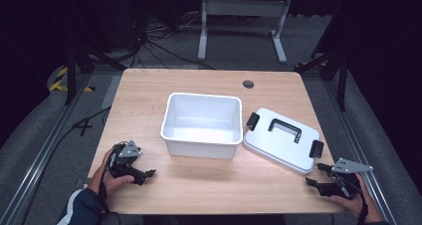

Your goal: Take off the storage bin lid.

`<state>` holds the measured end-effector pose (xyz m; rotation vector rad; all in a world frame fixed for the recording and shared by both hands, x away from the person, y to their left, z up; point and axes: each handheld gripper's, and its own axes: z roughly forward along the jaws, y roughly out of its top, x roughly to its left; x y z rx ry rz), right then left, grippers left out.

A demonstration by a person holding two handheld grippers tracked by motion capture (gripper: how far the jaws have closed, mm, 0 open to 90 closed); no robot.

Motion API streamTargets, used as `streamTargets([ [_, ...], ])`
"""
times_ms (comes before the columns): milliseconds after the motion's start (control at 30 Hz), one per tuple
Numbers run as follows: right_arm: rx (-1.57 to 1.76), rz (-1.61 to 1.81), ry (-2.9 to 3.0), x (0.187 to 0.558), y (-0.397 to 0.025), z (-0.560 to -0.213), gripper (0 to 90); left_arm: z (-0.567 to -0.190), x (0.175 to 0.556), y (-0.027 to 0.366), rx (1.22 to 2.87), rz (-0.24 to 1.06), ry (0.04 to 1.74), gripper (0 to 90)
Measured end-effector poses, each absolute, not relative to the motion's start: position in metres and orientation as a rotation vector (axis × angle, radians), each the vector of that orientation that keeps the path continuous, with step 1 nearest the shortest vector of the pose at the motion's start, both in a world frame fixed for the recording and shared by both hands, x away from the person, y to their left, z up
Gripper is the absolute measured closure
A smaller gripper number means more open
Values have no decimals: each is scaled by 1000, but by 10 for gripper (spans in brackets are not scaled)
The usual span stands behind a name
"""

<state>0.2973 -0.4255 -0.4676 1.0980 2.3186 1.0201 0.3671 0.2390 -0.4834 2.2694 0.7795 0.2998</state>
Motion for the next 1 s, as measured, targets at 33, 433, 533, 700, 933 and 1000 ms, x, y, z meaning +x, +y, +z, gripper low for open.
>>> streamTargets([
  [33,1099,1020,2319,297,-426,-468,239,-483,367,239,2269,299,779,1],
  [433,1098,1018,2312,297,-426,-468,244,-483,367,239,2267,297,784,1],
  [533,1098,1018,2312,297,-426,-468,244,-483,367,239,2269,299,781,1],
  [700,1098,1018,2312,297,-426,-468,245,-483,367,239,2269,300,781,1],
  [933,1096,1020,2314,297,-425,-468,254,-483,367,239,2265,301,790,1],
  [1000,1096,1021,2314,296,-425,-467,257,-483,368,239,2266,300,792,1],
])
